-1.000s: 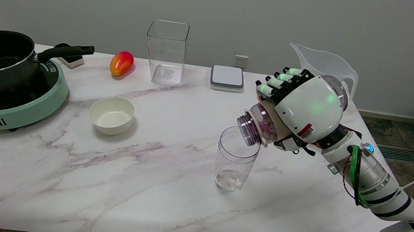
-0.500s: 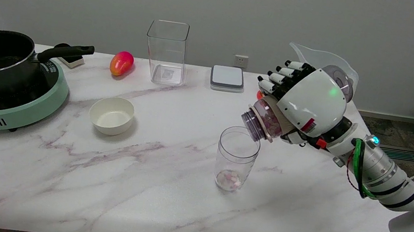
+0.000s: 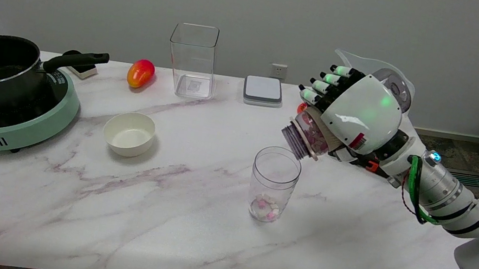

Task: Pour the contents of the bottle into the measuring cup.

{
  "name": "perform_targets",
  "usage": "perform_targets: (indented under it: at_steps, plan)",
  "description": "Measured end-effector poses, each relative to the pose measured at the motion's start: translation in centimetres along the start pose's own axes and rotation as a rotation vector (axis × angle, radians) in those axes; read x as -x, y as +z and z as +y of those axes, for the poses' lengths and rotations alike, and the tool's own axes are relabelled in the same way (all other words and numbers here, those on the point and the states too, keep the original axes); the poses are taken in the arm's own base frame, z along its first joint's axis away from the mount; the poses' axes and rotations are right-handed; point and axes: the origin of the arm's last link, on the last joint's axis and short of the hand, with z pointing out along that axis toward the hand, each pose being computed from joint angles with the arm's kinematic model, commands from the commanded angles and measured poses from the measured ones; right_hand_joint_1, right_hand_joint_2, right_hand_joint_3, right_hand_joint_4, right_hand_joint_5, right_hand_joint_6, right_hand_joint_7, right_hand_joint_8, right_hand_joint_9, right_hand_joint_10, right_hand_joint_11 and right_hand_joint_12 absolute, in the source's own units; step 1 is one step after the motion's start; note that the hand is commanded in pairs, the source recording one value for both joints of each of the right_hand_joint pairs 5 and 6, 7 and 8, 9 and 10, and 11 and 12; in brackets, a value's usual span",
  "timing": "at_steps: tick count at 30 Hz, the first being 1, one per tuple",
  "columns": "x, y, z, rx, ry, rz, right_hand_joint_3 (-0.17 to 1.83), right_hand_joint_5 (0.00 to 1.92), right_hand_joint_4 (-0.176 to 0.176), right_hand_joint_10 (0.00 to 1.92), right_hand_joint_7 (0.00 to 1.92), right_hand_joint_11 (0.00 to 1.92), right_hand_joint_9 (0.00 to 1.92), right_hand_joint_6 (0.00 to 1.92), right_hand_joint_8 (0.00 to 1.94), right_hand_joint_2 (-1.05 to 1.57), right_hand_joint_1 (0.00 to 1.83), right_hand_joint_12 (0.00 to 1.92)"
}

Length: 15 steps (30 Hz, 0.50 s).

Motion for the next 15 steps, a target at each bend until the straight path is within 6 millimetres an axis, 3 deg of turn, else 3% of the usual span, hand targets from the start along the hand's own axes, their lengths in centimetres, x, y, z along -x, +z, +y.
perform_targets:
  at_steps: [15]
  plan:
    - [-0.38, 0.68, -0.18, -0.029, -0.027, 0.02, 0.28, 1.92, 0.0, 1.56, 1.92, 1.29, 1.56, 1.92, 1.92, 1.32, 1.47, 1.29]
